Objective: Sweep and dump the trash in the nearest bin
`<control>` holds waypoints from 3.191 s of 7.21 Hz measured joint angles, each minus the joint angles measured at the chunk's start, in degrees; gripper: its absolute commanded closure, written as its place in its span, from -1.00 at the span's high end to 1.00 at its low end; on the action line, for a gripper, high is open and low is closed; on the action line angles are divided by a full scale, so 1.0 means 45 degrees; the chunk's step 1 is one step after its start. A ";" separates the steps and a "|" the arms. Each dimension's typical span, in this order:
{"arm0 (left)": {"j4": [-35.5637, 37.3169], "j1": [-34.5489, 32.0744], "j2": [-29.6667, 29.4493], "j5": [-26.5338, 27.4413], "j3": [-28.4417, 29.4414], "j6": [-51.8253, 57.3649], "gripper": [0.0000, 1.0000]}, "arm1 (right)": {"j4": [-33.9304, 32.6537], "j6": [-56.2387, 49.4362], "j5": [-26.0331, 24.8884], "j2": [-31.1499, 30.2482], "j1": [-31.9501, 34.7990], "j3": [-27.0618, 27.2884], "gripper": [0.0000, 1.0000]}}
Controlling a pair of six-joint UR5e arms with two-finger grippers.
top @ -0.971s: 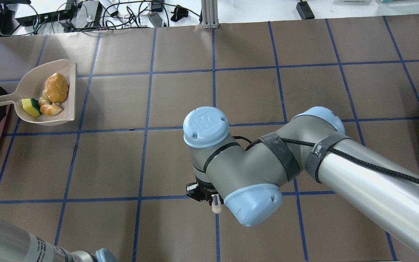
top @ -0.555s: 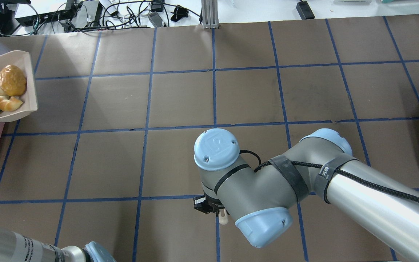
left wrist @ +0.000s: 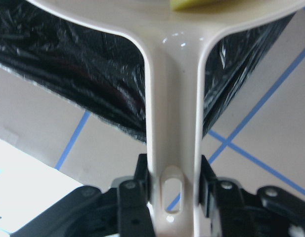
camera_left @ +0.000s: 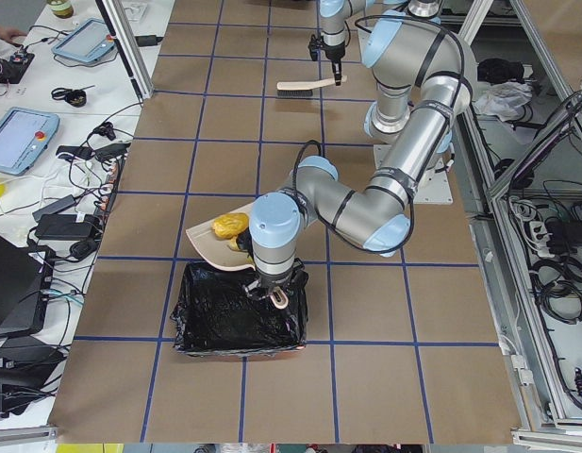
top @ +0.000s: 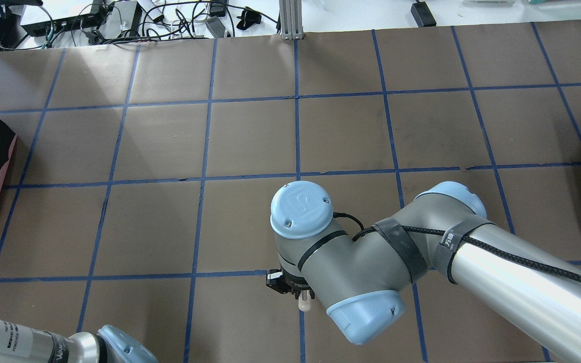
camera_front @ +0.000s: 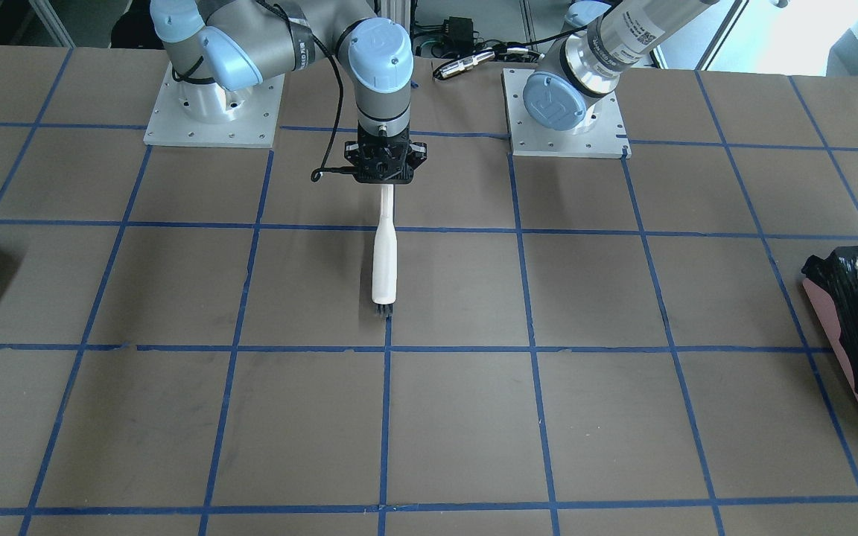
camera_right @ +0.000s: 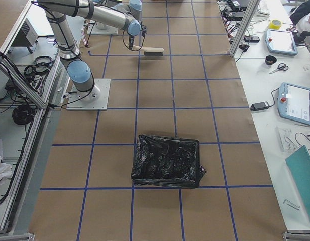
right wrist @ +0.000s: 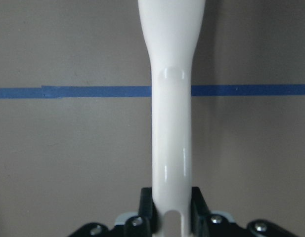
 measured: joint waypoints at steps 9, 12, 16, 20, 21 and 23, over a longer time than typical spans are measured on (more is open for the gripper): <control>0.5176 -0.1203 -0.1292 0.5114 -0.0044 0.0375 -1.00 | -0.0806 0.0608 0.0015 0.0762 -0.0016 -0.0053 0.59; 0.7102 -0.1552 -0.1278 0.5722 -0.0515 0.1406 -1.00 | 0.0767 0.0260 -0.0255 0.0539 -0.0161 -0.2122 0.66; 0.8654 -0.1774 -0.1246 0.6280 -0.0549 0.3126 -1.00 | 0.6048 -0.0299 -0.0289 -0.0810 -0.0338 -0.6068 0.88; 0.9322 -0.2717 -0.0989 0.7046 -0.0539 0.4120 -1.00 | 0.6599 -0.3367 -0.0859 -0.1545 -0.2595 -0.6571 0.98; 0.8857 -0.3216 -0.0676 0.7060 -0.0500 0.4139 -1.00 | 0.6594 -0.4820 -0.1185 -0.1874 -0.3713 -0.6694 0.99; 0.6474 -0.4472 0.0420 0.6716 -0.0500 0.2432 -1.00 | 0.6560 -0.7056 -0.1409 -0.2482 -0.5800 -0.6783 0.99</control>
